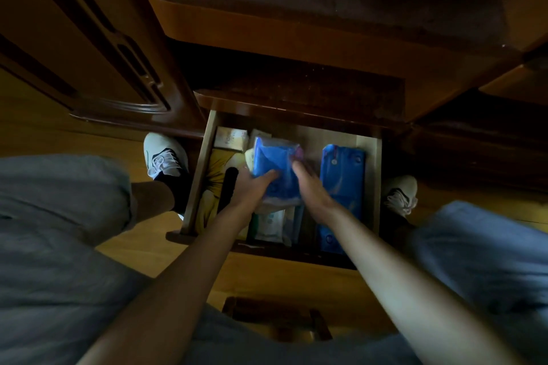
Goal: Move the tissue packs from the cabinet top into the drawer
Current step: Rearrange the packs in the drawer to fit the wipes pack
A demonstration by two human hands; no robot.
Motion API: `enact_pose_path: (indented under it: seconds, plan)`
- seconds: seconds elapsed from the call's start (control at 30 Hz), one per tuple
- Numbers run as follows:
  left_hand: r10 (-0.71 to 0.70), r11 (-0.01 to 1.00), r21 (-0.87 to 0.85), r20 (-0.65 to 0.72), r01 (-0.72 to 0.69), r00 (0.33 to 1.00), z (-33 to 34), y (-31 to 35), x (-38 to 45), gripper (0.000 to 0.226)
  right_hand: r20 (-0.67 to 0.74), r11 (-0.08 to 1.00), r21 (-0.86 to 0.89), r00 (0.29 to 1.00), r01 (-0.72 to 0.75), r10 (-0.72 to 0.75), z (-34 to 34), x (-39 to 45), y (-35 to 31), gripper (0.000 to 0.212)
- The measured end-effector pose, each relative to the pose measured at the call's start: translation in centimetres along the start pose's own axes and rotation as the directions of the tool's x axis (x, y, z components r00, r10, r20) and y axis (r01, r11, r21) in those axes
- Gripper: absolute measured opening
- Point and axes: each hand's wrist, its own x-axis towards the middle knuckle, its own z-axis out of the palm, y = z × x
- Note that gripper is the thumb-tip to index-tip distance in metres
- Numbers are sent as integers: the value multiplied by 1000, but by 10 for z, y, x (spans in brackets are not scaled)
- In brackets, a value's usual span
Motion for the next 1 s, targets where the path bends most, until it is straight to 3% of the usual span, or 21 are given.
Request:
enact_pose_path:
  seconds: [0.07,0.13,0.23,0.33,0.4,0.47,0.6,0.7,0.83,1.0]
  plan:
    - [42,998,-44,-25,-43,999,0,5,-1,24,58,997,28,996,67,-68,10,-2,-1,18]
    - [109,992,-63,-29,-110,994,0,9,-3,36,115,989,119,988,89,-102,13,-4,3,33]
    - [97,990,-95,-68,-103,993,1,10,-4,45,38,982,170,996,77,-85,6,-8,1,31]
    - [68,989,-126,-123,-83,990,0,8,-1,32,24,971,234,999,-40,36,-3,-9,-12,30]
    - [71,985,-143,-157,-94,985,-3,5,0,24,125,970,209,987,-127,102,-5,-14,-18,17]
    - [65,988,-130,-151,-85,986,-5,1,-1,16,198,973,144,968,-182,152,-3,-20,-16,19]
    - [-49,995,-95,-128,37,991,-2,-3,-5,26,201,989,27,970,-148,140,0,-27,-4,24]
    - [-54,997,-57,-145,46,988,-2,-7,-6,29,247,989,-39,958,-139,145,-5,-30,-5,24]
    - [-34,996,-93,-195,17,980,-8,-7,-8,38,308,984,-7,936,-179,173,-8,-31,-5,32]
    - [-23,995,-100,-194,4,981,-11,-2,-8,27,378,950,85,892,-301,249,-17,-26,-6,31]
